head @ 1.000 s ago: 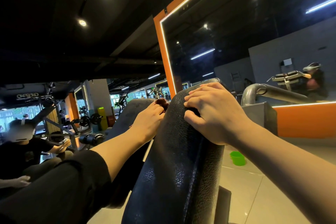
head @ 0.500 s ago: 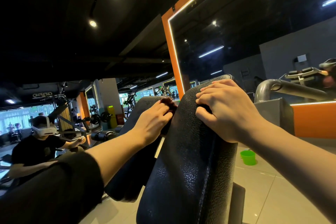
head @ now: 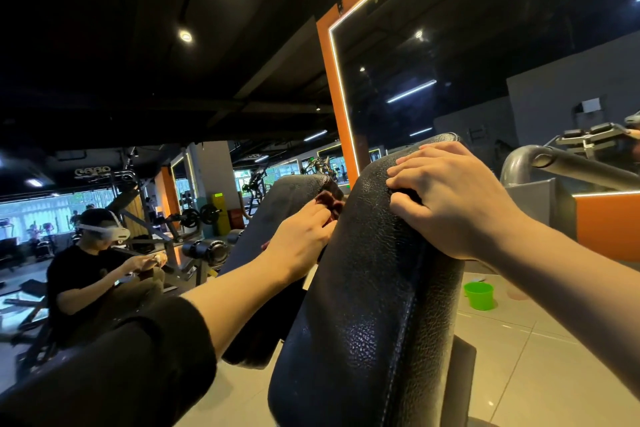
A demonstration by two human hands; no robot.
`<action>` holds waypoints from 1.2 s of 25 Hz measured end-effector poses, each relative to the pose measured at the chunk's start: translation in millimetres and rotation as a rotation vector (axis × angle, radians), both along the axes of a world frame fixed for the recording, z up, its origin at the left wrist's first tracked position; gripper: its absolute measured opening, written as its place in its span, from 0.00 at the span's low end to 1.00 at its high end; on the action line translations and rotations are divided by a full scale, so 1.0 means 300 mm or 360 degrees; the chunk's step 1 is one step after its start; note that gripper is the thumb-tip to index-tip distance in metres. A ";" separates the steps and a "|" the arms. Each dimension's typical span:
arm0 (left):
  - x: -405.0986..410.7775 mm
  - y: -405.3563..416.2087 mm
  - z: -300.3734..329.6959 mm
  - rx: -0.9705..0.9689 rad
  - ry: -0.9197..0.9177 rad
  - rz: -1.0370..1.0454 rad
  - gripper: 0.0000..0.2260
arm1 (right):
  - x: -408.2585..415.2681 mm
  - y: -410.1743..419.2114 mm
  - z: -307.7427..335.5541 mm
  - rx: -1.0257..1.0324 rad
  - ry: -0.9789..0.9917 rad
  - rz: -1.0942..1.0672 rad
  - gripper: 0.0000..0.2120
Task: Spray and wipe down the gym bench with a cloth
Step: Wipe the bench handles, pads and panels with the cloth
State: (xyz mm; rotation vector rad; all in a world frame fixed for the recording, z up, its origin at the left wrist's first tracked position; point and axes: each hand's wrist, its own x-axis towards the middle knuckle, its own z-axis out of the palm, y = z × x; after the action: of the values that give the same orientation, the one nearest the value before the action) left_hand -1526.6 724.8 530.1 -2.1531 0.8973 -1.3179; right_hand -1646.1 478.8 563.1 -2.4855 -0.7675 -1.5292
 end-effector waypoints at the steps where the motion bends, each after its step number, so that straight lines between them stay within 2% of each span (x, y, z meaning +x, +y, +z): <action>1: -0.029 0.026 -0.020 0.0052 -0.0010 -0.0036 0.06 | 0.000 0.005 -0.002 -0.0005 -0.0002 0.0001 0.32; 5: -0.085 0.059 0.000 0.0151 -0.0070 -0.0023 0.14 | 0.005 0.014 -0.010 0.0002 -0.0048 -0.0014 0.29; 9: 0.010 -0.030 0.112 0.0020 -0.0307 0.0134 0.12 | 0.016 0.017 -0.017 0.0029 -0.0103 0.0003 0.27; 13: 0.086 -0.098 0.115 -0.0185 -0.0141 0.0162 0.13 | 0.026 0.010 -0.022 0.0032 -0.0112 0.0044 0.26; 19: 0.065 -0.039 0.017 -0.0023 -0.0007 0.0029 0.07 | 0.035 0.002 -0.018 0.0066 -0.0099 0.0057 0.26; 23: 0.036 -0.039 0.064 0.0022 -0.0185 -0.0018 0.08 | 0.024 0.021 -0.026 0.0073 -0.0121 0.0040 0.26; 25: 0.030 -0.071 0.124 -0.0143 -0.0298 0.0046 0.10 | 0.023 0.023 -0.030 0.0075 -0.0119 0.0040 0.27; 26: 0.030 -0.085 0.148 -0.0272 -0.0228 0.0093 0.11 | 0.024 0.022 -0.029 0.0069 -0.0121 0.0037 0.27; 28: 0.043 -0.096 0.171 -0.0585 0.0126 0.0195 0.18 | 0.029 0.016 -0.026 0.0053 -0.0112 0.0033 0.27; 30: 0.043 -0.074 0.169 -0.0678 0.0356 0.0278 0.20 | 0.033 0.009 -0.023 0.0044 -0.0094 0.0030 0.27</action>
State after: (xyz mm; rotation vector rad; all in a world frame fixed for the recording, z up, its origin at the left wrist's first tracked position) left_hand -1513.7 702.5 580.7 -2.6785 0.5210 -1.2866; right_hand -1636.1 481.6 556.3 -2.4165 -0.7710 -1.6020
